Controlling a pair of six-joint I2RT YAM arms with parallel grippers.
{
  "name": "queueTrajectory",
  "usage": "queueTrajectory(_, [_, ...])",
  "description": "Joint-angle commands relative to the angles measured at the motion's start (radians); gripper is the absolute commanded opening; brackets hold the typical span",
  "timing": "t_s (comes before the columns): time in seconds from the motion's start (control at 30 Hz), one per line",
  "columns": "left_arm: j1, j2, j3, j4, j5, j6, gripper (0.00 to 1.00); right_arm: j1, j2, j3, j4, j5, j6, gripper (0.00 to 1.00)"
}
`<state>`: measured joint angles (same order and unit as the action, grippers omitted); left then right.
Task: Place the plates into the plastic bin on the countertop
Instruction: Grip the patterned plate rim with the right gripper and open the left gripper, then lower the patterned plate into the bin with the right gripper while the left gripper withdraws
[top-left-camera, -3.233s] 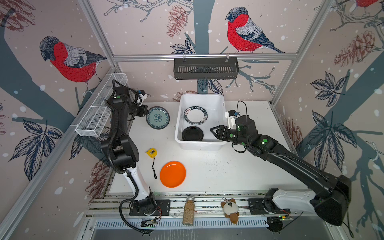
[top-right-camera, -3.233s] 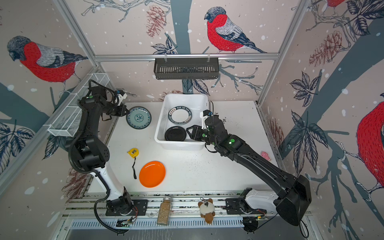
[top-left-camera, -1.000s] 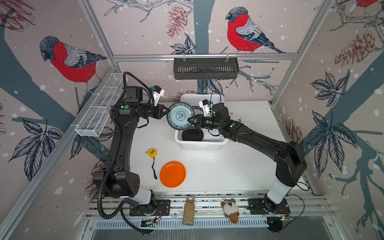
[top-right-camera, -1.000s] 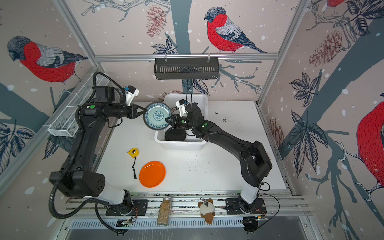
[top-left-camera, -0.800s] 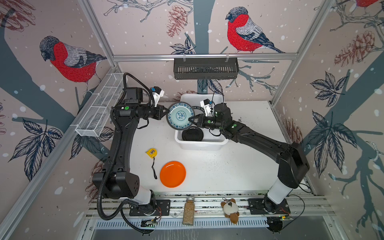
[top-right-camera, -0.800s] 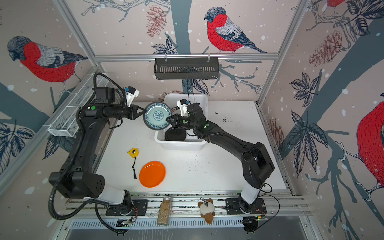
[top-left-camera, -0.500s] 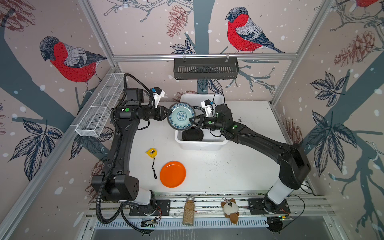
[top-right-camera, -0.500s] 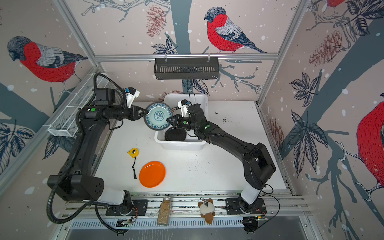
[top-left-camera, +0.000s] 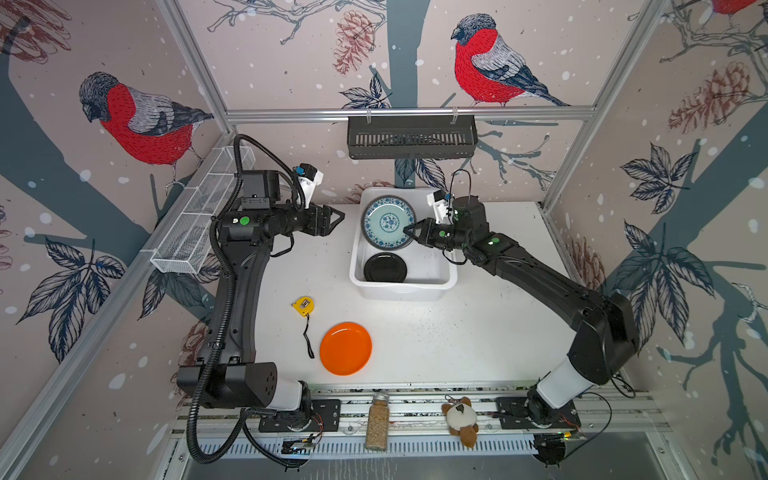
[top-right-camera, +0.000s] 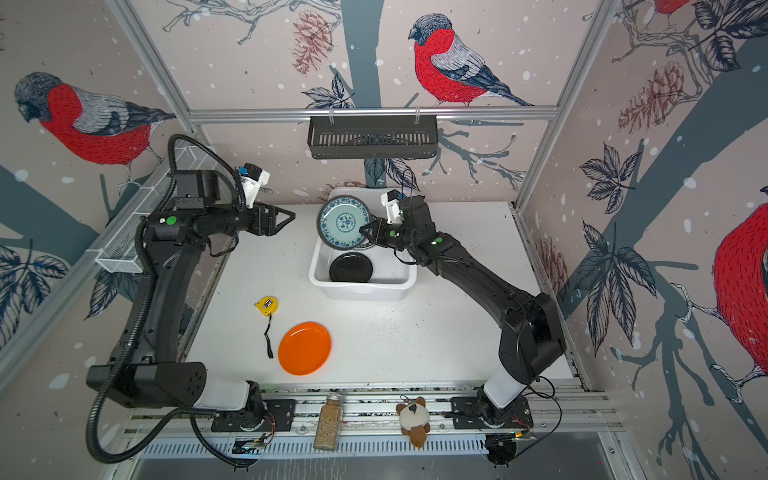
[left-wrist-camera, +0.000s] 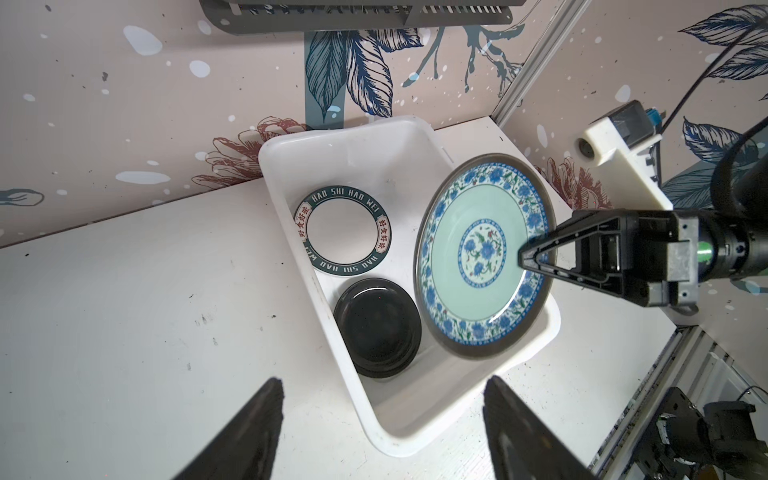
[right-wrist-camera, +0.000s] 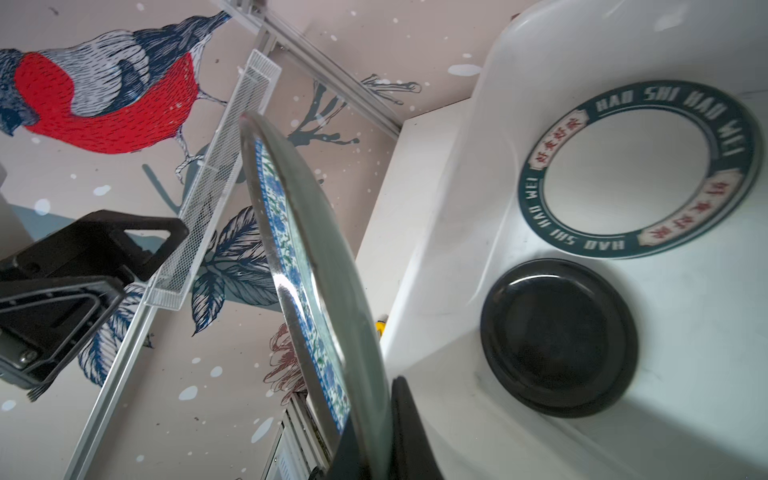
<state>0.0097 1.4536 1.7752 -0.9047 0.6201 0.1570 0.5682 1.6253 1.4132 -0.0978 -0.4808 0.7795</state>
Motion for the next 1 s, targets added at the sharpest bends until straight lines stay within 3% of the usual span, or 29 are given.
queueTrajectory(0.0, [0.001,0.021,0.011,0.012,-0.018,0.003,0.75,-0.040,0.009,0.052,-0.126,-0.030,-0.101,0.04])
queueTrajectory(0.27, [0.001,0.014,-0.020,0.133,-0.126,0.049,0.83,-0.134,0.109,0.156,-0.256,-0.061,-0.209,0.04])
queueTrajectory(0.6, [0.000,0.036,0.032,0.210,-0.324,0.110,0.85,-0.163,0.301,0.403,-0.487,-0.022,-0.355,0.04])
queueTrajectory(0.8, [0.000,0.023,0.019,0.243,-0.326,0.106,0.85,-0.145,0.435,0.635,-0.690,0.013,-0.401,0.04])
queueTrajectory(0.97, [0.001,-0.004,-0.066,0.321,-0.315,0.078,0.85,-0.125,0.482,0.706,-0.743,-0.001,-0.403,0.04])
